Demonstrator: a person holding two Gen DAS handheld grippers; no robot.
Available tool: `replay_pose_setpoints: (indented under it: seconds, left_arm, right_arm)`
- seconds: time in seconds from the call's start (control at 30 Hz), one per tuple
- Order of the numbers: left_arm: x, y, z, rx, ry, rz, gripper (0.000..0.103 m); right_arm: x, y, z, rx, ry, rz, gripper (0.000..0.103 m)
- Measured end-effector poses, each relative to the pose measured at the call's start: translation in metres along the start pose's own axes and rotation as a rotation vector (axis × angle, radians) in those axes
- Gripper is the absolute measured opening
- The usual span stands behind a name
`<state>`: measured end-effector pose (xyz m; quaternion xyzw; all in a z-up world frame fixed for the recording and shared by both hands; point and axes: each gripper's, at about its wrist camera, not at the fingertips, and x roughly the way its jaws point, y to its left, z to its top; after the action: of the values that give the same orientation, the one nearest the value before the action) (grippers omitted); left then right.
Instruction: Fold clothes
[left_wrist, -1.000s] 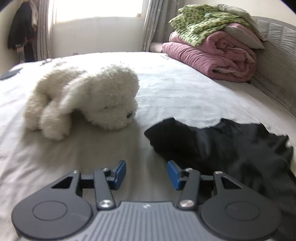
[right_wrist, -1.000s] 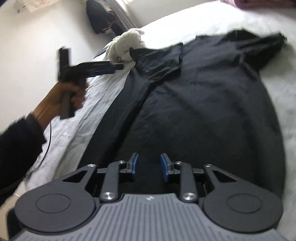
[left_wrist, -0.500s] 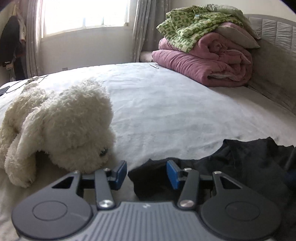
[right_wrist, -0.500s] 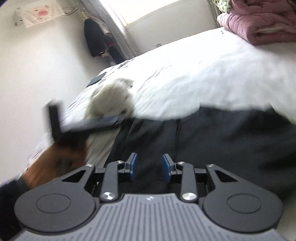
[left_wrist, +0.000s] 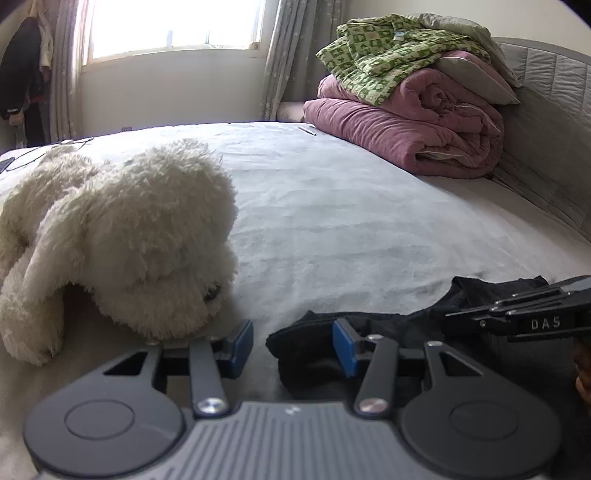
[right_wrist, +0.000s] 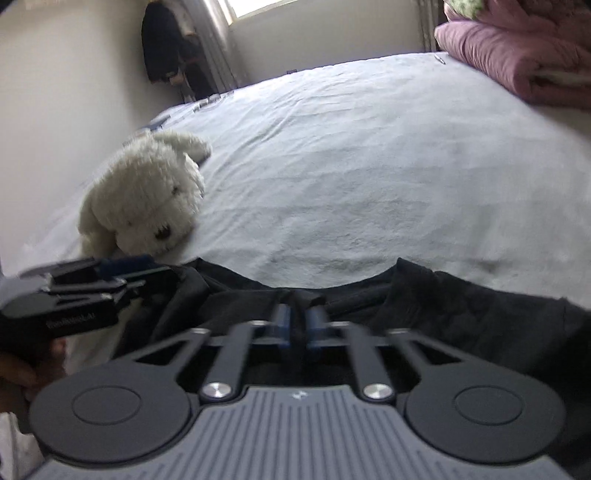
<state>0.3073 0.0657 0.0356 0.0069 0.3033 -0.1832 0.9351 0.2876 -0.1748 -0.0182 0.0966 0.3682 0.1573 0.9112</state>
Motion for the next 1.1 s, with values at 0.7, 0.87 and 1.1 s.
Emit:
replay_pose_setpoints:
  seconds: [0.7, 0.87, 1.1]
  left_arm:
    - [-0.015, 0.04, -0.016, -0.248, 0.004, -0.101, 0.06]
    - [0.005, 0.015, -0.008, -0.157, 0.031, -0.055, 0.042]
    - [0.003, 0.009, 0.006, -0.091, -0.008, 0.029, 0.008]
  right_arm:
    - [-0.052, -0.009, -0.009, 0.225, -0.12, -0.117, 0.005]
    - [-0.065, 0.006, 0.005, 0.234, -0.13, -0.109, 0.005]
    - [-0.054, 0.008, -0.004, 0.18, -0.074, -0.199, 0.006]
